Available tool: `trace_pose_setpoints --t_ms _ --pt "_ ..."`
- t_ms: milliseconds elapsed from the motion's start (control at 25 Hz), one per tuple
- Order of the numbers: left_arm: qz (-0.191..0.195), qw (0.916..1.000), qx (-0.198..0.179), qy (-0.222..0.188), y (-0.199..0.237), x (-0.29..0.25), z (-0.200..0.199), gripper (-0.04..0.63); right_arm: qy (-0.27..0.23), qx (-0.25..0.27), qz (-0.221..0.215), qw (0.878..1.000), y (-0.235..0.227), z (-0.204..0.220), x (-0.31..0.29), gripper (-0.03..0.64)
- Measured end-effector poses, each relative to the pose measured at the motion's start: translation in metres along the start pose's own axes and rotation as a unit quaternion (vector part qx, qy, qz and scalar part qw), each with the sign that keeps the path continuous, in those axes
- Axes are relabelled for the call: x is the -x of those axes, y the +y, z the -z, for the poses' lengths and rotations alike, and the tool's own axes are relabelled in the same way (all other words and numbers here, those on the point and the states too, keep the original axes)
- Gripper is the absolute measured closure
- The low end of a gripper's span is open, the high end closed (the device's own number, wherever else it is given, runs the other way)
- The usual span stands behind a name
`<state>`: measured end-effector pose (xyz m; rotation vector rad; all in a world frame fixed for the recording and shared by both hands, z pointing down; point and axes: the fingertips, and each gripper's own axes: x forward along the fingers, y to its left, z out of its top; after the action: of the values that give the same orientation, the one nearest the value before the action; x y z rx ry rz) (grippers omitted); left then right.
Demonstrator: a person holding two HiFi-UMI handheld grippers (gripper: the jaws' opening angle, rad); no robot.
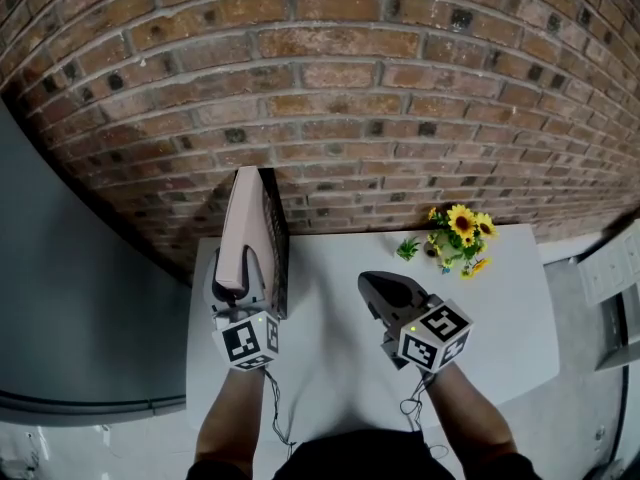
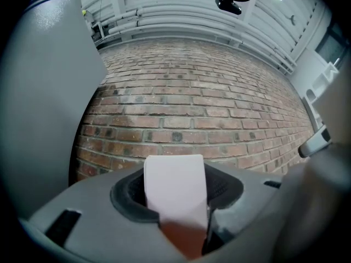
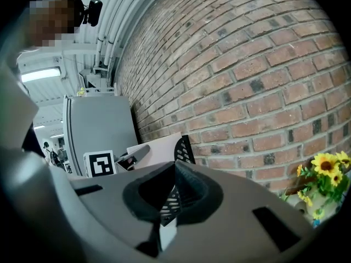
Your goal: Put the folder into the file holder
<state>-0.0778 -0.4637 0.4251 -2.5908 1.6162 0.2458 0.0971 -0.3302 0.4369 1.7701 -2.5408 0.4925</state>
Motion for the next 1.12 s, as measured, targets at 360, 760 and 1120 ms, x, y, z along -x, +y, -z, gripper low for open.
trace_pose_setpoints --t_ms 360,760,1120 --pt "0.008 0.9998 -0.019 -0.004 0.0 0.018 -0.018 0.353 -0.009 0.014 -0.012 1.0 0.009 -0.006 0.001 0.614" --pt "-0.024 0.9993 -0.028 -0.002 -0.009 0.089 -0.064 0.353 -0.013 0.034 -0.063 0.997 0.032 -0.016 0.024 0.614" --pt "-0.038 0.9973 -0.037 0.052 -0.061 0.171 -0.076 0.56 -0.034 0.063 -0.134 0.988 0.061 -0.023 0.073 0.614"
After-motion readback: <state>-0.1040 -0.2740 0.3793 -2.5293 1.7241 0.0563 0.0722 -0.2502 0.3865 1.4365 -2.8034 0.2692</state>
